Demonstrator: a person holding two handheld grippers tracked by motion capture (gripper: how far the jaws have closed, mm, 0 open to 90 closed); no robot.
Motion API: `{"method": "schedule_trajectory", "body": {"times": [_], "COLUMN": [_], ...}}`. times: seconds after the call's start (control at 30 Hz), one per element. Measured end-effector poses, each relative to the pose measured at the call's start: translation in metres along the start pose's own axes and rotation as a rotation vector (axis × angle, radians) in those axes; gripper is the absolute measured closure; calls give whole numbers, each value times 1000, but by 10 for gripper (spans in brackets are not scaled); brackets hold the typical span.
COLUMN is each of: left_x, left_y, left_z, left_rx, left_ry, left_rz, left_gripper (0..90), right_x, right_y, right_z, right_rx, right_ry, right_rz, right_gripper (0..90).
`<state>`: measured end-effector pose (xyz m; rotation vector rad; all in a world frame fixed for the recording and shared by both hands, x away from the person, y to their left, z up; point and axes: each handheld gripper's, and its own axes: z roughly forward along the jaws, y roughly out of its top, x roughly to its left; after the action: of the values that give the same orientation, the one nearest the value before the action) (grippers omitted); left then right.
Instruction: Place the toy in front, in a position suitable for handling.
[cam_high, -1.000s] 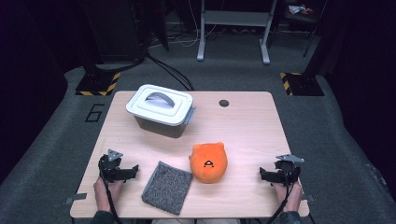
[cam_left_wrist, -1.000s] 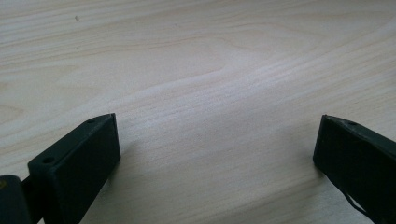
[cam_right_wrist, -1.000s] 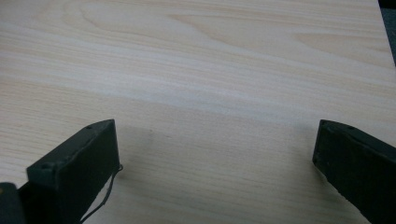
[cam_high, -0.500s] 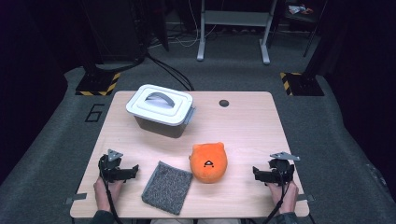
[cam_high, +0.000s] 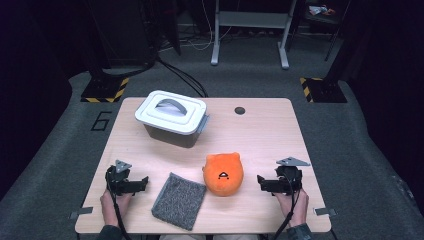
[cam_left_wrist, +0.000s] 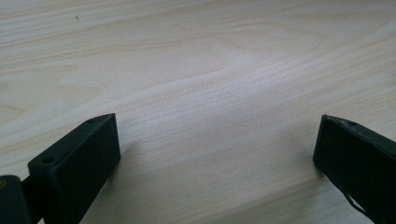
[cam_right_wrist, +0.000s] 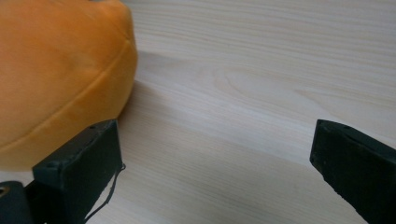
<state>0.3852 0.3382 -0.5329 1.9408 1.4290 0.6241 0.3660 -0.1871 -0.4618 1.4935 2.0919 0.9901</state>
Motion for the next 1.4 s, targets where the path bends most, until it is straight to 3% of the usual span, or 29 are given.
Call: {"method": "schedule_trajectory", "body": {"times": [0.13,0.57,0.97,1.2,1.4], "left_x": [0,0,0,0,0], "left_y": [0,0,0,0,0], "left_z": [0,0,0,0,0], "left_rx": [2,0,0,2,2], "left_ry": [1,0,0,1,1], "left_rz": [0,-1,-1,0,-1], "left_gripper": [2,2,2,4,4], "right_x": [8,58,97,111,111], "right_y": [7,32,38,41,38], "right_z": [1,11,20,26,31], "right_rx": [-4,-4,22,36,59], "right_ry": [18,102,154,140,132], "right_rz": [-14,-98,-144,-154,-145], "right_gripper": [12,17,48,95,177]}}
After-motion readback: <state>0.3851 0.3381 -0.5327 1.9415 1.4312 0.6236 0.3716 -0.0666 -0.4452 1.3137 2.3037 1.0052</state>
